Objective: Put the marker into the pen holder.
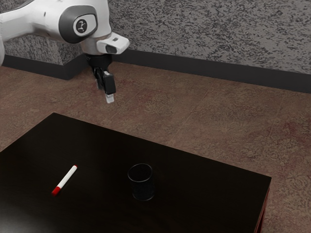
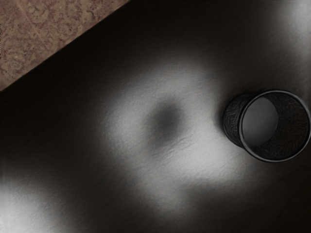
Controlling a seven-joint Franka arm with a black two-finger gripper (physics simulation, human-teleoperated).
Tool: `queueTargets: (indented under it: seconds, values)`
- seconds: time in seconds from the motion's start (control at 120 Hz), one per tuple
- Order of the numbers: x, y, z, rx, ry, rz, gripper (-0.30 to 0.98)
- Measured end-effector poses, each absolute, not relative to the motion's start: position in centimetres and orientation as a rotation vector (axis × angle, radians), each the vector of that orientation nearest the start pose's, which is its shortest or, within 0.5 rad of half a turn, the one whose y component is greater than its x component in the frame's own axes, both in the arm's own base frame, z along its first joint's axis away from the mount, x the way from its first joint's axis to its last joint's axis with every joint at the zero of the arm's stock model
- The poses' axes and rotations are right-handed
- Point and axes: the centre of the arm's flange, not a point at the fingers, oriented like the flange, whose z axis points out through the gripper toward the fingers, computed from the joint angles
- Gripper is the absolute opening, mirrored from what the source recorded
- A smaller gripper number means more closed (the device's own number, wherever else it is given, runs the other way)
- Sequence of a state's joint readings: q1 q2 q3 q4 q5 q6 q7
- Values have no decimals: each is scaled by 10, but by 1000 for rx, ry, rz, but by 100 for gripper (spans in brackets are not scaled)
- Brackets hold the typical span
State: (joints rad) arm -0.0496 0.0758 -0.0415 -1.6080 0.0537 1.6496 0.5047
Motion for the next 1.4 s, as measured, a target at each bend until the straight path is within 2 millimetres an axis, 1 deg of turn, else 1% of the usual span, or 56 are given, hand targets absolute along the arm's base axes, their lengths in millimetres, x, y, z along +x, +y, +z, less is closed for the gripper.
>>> queueTargets:
  seconds: [0.15, 0.233, 0.283, 0.3, 0.333, 0.375, 0.4, 0.433, 0.575, 0.6, 0.642, 0.667, 0.758, 0.808, 0.833, 0.883, 0.967, 1.0, 1.05, 1.133, 1.233, 1.4]
  values:
    - [583, -44, 572, -2926, 1013, 35, 69]
    - [584, -48, 571, -2905, 1068, 28, 69]
    - [582, -50, 566, -2898, 1091, 38, 69]
    - [581, -49, 562, -2899, 1091, 49, 69]
    - [572, -45, 549, -2908, 1077, 81, 69]
    - [561, -36, 526, -2935, 1040, 127, 69]
    - [558, -29, 516, -2948, 1012, 142, 69]
    - [557, -20, 506, -2963, 974, 153, 69]
    - [558, 21, 479, -3014, 809, 180, 69]
    - [554, 29, 467, -3026, 779, 197, 69]
    - [544, 42, 438, -3049, 721, 237, 69]
    - [540, 51, 426, -3059, 684, 244, 69]
    - [538, 85, 400, -3081, 543, 229, 69]
    - [539, 97, 389, -3074, 484, 222, 69]
    - [539, 100, 384, -3067, 466, 216, 69]
    - [530, 100, 364, -3061, 437, 205, 69]
    - [521, 98, 343, -3044, 392, 147, 65]
    - [519, 98, 337, -3037, 374, 123, 60]
    - [515, 99, 328, -3033, 334, 99, 50]
    - [509, 109, 319, -3024, 257, 67, 38]
    - [507, 121, 310, -3015, 170, 47, 30]
    - [497, 119, 288, -3018, 86, 72, 23]
